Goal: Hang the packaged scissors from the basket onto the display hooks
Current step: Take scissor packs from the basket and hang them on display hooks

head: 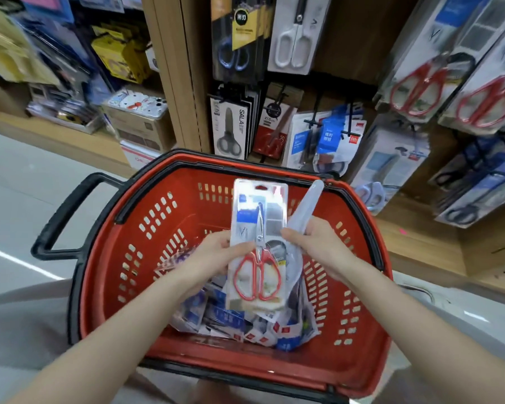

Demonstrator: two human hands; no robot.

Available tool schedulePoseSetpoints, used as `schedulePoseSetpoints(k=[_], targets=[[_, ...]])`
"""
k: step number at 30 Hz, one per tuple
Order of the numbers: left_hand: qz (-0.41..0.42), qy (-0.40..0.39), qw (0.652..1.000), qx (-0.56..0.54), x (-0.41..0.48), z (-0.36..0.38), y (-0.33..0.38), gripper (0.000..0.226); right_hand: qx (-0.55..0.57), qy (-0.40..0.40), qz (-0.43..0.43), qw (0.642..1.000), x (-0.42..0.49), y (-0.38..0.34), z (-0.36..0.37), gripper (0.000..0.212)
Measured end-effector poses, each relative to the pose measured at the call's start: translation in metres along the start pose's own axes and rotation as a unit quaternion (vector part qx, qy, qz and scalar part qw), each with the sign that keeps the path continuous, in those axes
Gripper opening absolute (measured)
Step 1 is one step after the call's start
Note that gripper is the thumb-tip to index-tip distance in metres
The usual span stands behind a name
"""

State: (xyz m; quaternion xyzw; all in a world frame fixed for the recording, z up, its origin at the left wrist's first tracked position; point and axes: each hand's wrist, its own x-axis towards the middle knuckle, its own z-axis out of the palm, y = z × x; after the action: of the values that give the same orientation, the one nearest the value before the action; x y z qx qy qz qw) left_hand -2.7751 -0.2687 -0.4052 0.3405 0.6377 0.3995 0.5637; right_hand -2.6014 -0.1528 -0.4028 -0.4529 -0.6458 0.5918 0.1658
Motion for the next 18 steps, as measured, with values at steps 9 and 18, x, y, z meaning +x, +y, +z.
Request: schedulePoseSetpoints(k=[9, 18], targets=[[-0.069, 0.103, 0.986, -0.113, 0.024, -0.001, -0.014, 0.028, -0.011, 0.073, -0.247, 0.966, -0.016, -0.025, -0.016, 0.032], [-0.082, 0.017, 0.925, -0.372, 0.037, 0.015, 0.003, 0.046, -0.148, -0.097, -0.294, 0.939, -0.034, 0.026, 0.006, 0.028]])
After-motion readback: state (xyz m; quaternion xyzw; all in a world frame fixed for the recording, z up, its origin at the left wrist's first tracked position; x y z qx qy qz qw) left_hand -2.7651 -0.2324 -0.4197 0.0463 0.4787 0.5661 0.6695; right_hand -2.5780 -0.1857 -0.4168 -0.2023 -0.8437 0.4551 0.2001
